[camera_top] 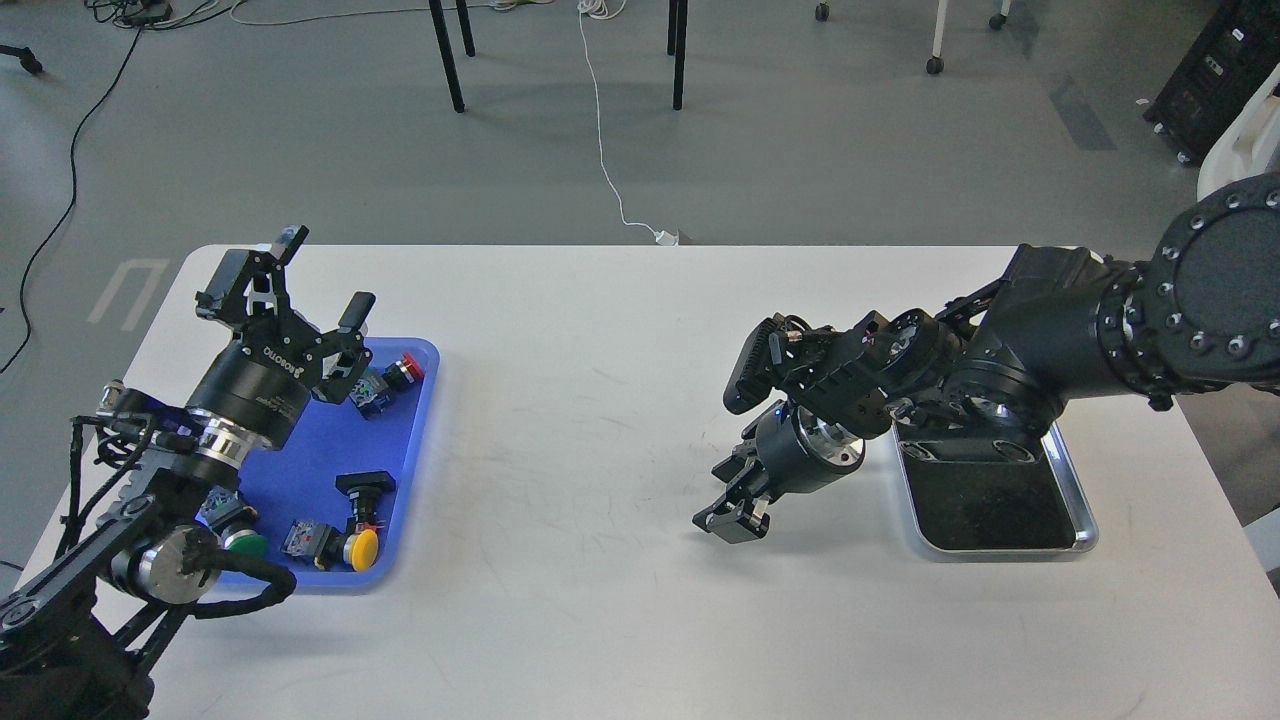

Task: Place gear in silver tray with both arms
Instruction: 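Reach the right gripper down and grasp the black gear, then carry the gear over the silver tray and release it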

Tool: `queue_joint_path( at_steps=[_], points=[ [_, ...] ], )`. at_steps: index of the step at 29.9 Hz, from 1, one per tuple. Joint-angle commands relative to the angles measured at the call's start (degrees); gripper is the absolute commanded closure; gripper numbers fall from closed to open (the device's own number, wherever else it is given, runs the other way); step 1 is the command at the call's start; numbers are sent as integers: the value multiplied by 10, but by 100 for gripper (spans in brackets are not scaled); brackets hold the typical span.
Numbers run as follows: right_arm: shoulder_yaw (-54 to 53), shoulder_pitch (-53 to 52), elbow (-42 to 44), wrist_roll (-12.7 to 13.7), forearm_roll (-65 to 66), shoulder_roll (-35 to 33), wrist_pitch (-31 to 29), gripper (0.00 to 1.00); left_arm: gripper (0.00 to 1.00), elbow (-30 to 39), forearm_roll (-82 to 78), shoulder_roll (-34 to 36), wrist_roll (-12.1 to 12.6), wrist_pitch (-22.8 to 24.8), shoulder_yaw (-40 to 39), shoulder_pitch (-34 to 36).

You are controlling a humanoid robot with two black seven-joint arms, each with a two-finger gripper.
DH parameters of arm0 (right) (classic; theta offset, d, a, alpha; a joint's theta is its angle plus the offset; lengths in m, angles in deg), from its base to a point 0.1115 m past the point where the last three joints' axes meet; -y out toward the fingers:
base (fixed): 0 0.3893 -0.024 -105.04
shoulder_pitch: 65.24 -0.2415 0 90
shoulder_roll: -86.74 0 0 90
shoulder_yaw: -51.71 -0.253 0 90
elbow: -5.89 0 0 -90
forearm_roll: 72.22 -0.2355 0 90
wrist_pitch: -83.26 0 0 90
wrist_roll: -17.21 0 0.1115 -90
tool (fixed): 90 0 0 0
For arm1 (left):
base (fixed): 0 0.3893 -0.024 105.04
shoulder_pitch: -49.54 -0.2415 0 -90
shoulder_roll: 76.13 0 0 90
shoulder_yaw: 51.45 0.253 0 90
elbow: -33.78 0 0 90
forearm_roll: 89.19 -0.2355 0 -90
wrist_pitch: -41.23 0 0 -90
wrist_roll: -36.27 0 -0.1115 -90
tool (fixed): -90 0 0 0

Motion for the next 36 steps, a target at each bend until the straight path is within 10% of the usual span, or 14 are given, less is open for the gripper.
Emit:
queue_joint_path(
  at_steps=[1,10,20,36],
  points=[
    [7,11,4,0,-2,0,2,38,2,0,0,0,0,0,0,0],
    [9,27,20,0,-2,0,4,46,2,0,0,-1,-1,-1,-1,-2],
    [11,27,20,0,-2,0,4,84,2,0,0,-1,-1,-1,-2,-2],
    [10,-81,-41,0,8,-76,3,90,2,0,-1,-4,0,-1,-1,-1]
  ],
)
